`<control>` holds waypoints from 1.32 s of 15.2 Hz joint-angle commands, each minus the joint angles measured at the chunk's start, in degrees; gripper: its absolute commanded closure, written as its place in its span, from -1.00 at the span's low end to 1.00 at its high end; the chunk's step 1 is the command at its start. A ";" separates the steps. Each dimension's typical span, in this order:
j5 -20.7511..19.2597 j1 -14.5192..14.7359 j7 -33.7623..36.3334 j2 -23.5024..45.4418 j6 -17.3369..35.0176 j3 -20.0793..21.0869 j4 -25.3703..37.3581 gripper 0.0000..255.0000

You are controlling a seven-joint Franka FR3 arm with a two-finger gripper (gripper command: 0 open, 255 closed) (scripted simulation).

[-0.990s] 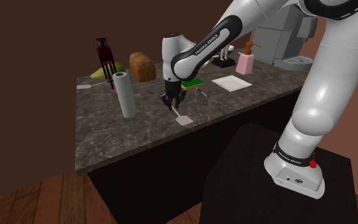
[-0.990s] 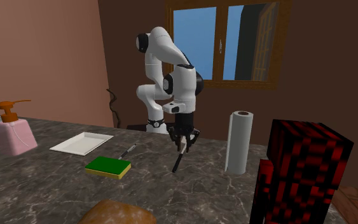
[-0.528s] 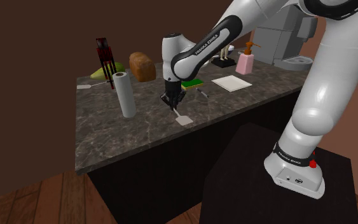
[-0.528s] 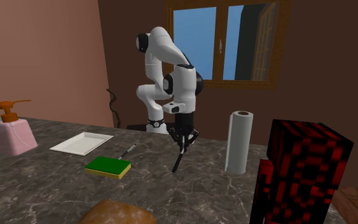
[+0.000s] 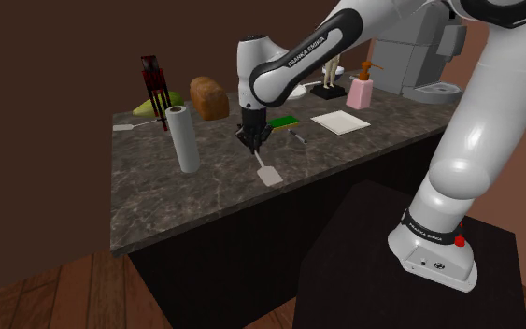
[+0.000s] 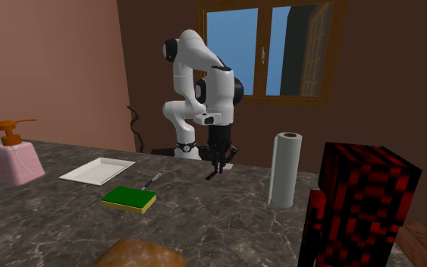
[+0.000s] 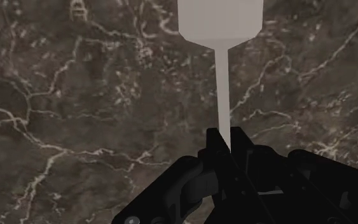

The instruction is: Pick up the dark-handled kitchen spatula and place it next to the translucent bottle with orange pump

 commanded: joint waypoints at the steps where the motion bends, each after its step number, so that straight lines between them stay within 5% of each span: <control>1: 0.42 -0.02 -0.33 -0.81 -1.45 0.01 0.67 1.00; 20: 2.90 -0.14 -2.50 -6.46 -15.74 -0.31 9.65 1.00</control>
